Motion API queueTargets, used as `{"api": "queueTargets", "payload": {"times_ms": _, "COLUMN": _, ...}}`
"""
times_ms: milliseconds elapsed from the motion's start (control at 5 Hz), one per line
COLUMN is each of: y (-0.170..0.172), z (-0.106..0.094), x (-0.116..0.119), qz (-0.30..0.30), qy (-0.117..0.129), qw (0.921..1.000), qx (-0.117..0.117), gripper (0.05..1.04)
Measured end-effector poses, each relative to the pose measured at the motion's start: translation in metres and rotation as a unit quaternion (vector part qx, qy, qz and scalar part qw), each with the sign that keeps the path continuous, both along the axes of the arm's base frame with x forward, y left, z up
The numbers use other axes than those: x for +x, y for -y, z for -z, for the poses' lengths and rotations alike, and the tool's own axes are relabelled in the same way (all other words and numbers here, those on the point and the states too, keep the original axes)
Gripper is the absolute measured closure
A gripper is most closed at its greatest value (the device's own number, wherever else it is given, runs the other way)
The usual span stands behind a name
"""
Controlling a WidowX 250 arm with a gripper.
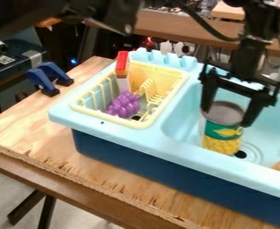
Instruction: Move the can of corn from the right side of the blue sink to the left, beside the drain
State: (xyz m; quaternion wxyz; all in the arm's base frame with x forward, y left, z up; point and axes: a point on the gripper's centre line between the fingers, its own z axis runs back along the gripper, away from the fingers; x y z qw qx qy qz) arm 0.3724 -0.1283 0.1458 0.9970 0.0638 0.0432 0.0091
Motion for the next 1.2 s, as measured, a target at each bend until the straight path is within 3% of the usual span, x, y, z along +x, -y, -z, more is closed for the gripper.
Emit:
{"api": "queueTargets", "payload": {"times_ms": 600, "y": -0.011, "z": 0.000, "x": -0.006, "qz": -0.010, "qy": -0.008, "qw": 0.9999, "qx": 0.001, "gripper": 0.083}}
{"api": "queueTargets", "payload": {"times_ms": 800, "y": -0.013, "z": -0.009, "x": -0.011, "qz": -0.014, "qy": -0.015, "qw": 0.9995, "qx": 0.022, "gripper": 0.082}}
{"api": "queueTargets", "payload": {"times_ms": 1000, "y": -0.015, "z": -0.034, "x": -0.017, "qz": -0.018, "qy": 0.011, "qw": 0.9996, "qx": 0.016, "gripper": 0.083}}
{"api": "queueTargets", "payload": {"times_ms": 1200, "y": -0.004, "z": -0.049, "x": -0.023, "qz": 0.026, "qy": 0.014, "qw": 0.9978, "qx": -0.060, "gripper": 0.082}}
